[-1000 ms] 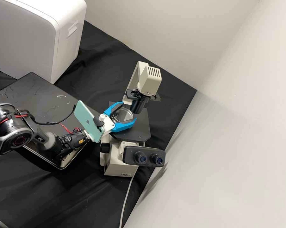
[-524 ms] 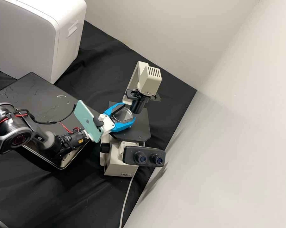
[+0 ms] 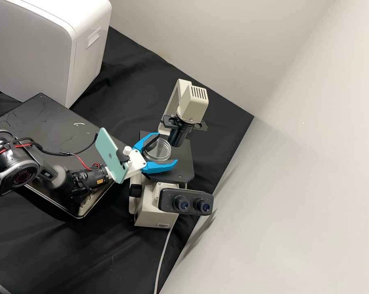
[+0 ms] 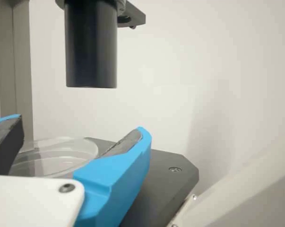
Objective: Place the petri dish on the bench
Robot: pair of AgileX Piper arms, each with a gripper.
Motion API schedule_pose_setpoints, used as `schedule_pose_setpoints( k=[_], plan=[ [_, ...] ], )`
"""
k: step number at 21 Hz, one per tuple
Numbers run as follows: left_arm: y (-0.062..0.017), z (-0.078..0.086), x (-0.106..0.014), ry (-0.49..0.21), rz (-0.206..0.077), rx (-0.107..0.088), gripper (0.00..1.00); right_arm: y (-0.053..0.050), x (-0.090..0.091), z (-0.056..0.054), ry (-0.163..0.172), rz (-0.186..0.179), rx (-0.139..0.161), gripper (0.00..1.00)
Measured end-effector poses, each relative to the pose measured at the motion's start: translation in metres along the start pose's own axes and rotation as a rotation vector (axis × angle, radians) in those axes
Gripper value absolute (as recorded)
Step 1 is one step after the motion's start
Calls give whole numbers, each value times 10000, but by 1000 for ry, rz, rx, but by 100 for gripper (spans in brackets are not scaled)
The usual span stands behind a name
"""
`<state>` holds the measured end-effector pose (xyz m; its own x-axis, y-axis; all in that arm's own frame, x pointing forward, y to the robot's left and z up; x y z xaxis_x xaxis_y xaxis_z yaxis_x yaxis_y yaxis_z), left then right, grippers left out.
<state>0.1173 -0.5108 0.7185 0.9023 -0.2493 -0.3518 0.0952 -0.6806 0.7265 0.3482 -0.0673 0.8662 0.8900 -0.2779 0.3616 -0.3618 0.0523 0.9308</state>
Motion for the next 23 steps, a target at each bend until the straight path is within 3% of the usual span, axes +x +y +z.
schedule_pose_setpoints(
  k=[18, 21, 23],
  plan=[
    [-6, -6, 5, 5, -3, 3, 100, 29, -66, -14, -8, 2, 5, 100],
    [-17, -10, 12, 10, -9, 5, 100, 33, -81, -14, -11, -2, 11, 100],
    [-17, -10, 12, 10, -9, 5, 100, 33, -81, -14, -11, -2, 31, 100]
  ],
)
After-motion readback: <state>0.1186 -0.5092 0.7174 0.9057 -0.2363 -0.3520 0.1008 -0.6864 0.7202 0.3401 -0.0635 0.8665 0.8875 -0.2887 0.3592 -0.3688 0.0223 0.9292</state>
